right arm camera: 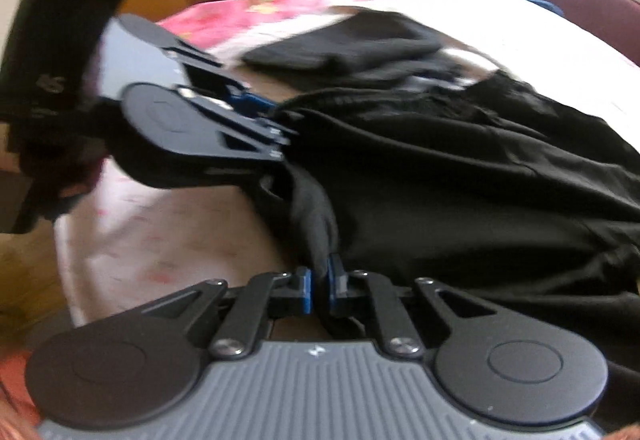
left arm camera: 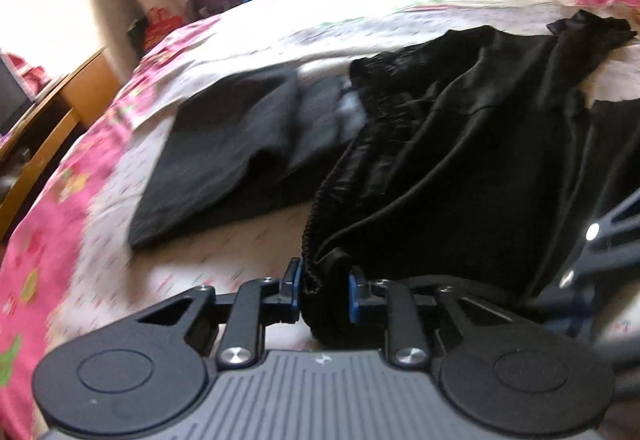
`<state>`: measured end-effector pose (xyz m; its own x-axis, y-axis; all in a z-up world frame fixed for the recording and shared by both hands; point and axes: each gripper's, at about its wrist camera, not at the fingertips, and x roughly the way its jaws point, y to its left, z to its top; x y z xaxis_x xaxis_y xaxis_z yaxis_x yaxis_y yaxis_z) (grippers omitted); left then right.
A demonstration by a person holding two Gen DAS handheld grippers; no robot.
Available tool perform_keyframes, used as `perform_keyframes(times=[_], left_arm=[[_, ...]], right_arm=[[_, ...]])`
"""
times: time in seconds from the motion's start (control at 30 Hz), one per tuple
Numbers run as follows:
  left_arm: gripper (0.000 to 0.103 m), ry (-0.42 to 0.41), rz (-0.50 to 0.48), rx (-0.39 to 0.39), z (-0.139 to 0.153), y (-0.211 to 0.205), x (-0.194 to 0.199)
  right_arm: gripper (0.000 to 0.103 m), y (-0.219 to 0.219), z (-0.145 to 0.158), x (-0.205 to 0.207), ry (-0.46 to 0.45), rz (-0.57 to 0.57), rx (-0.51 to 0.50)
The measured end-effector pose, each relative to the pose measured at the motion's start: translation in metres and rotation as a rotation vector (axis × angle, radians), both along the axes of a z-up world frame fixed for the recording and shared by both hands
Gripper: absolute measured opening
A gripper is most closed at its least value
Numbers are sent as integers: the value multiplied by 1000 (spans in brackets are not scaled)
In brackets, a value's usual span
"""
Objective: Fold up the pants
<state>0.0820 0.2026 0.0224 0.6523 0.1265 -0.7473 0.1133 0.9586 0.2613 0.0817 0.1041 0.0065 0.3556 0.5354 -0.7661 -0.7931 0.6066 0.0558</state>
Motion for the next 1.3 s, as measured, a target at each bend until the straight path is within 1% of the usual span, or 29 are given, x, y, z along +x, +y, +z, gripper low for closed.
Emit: perform_keyframes(times=[0.07, 0.1, 0.13, 0.17, 0.2, 0.27, 0.33, 0.37, 0.43, 0.5, 0.57, 0.63, 0.73, 0.8, 0.83, 0.9, 0.97, 1.03, 1.1, 1.13, 1.17, 1.23, 1.27, 1.3], left_arm=[[42, -3, 8, 26, -1, 1, -8], [42, -8, 14, 21, -1, 0, -12], [42, -8, 18, 14, -1, -2, -15], [43, -17, 22, 13, 1, -5, -18], [43, -33, 27, 18, 4, -8, -21], [43, -73, 29, 28, 13, -13, -28], [43, -117, 19, 32, 23, -24, -32], [43, -133, 11, 38, 29, -29, -34], [43, -167, -22, 28, 39, -46, -35], [43, -179, -74, -18, 43, -68, -34], [43, -172, -147, -55, 40, -100, -29], [43, -150, -221, -93, 32, -136, -22], [43, -123, -307, -153, 20, -185, -12], [43, -109, -344, -177, 16, -213, -7], [43, -99, -359, -188, 13, -225, -4], [43, -79, -389, -196, 9, -245, 1], [43, -65, -405, -191, 6, -261, 0], [43, -46, -414, -191, 0, -267, 6], [43, -28, -411, -194, -6, -269, 9], [43, -22, -406, -194, -9, -271, 9], [43, -16, -401, -191, -14, -273, 14], [43, -8, -389, -189, -18, -272, 14], [43, -10, -386, -199, -18, -270, 13], [43, -16, -385, -214, -17, -267, 11]], right_arm=[[15, 18, -2, -11, -25, 21, -19], [17, 23, -2, -14, -46, 15, -28], [19, 23, 0, -15, -55, 8, -22], [23, 19, 4, -15, -44, -2, -3], [24, 7, 11, -13, -20, -20, 36], [32, -19, 23, -10, 2, -72, 86], [34, -58, 36, -10, -16, -157, 123], [37, -80, 41, -9, -25, -206, 141], [42, -133, 47, -7, -33, -349, 152], [42, -194, 47, -5, -46, -534, 131], [44, -262, 45, -4, -72, -754, 100], [44, -332, 40, -7, -74, -978, 73], [46, -425, 32, -16, -68, -1259, 88], [50, -472, 23, -16, -40, -1394, 130], [51, -490, 19, -17, -22, -1436, 161], [53, -516, 9, -14, 5, -1494, 238], [55, -535, 0, -10, 15, -1515, 312], [53, -546, -6, -5, 12, -1555, 367], [40, -554, -10, -1, 1, -1580, 404], [21, -557, -11, 1, -1, -1580, 404], [8, -560, -12, 3, 2, -1577, 402], [7, -564, -5, -4, 7, -1565, 433], [7, -564, 0, -9, -3, -1561, 441], [6, -564, 8, -18, -33, -1561, 441]])
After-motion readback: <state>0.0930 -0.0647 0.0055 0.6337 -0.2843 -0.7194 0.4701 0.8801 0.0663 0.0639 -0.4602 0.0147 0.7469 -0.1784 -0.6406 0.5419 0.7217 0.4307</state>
